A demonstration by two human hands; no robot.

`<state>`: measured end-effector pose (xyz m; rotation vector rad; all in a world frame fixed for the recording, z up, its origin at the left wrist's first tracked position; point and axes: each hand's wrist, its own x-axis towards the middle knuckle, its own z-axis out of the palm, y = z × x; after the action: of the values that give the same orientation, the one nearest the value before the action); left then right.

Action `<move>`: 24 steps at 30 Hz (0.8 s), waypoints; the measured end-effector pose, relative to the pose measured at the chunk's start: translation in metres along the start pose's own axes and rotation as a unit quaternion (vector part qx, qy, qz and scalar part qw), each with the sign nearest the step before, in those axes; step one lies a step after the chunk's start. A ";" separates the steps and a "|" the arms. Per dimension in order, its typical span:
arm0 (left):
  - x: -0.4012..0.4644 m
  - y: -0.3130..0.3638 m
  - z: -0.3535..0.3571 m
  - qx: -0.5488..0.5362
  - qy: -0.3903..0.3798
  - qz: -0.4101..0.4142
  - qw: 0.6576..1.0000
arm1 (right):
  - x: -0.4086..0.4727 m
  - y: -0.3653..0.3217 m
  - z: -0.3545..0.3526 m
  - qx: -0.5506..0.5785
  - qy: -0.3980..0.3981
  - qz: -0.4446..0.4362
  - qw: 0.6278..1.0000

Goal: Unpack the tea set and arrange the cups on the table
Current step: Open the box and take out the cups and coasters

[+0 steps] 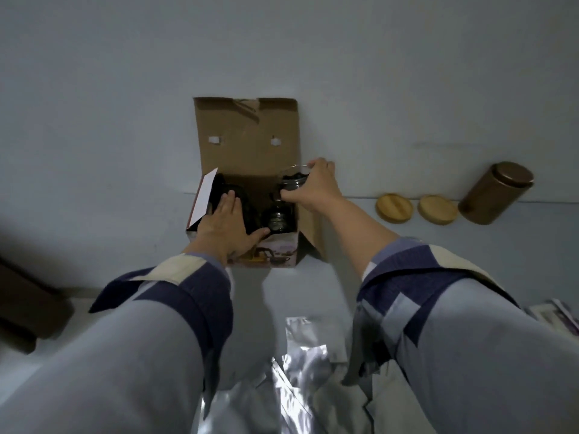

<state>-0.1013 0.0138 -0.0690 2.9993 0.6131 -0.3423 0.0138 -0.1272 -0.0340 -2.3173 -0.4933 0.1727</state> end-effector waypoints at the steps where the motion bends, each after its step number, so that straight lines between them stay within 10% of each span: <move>1: -0.003 0.006 -0.002 0.003 0.014 0.002 1.000 | -0.006 0.007 -0.010 0.023 0.010 0.009 1.000; 9: -0.047 0.126 0.009 0.021 0.087 0.132 0.987 | -0.085 0.108 -0.078 0.073 0.048 0.100 0.991; 24: -0.082 0.220 0.114 -0.055 -0.191 0.115 0.973 | -0.174 0.234 -0.090 0.013 0.031 0.168 0.985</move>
<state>-0.1116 -0.2311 -0.1582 2.7463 0.2368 -0.8106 -0.0516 -0.4065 -0.1385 -2.3585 -0.0655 0.2663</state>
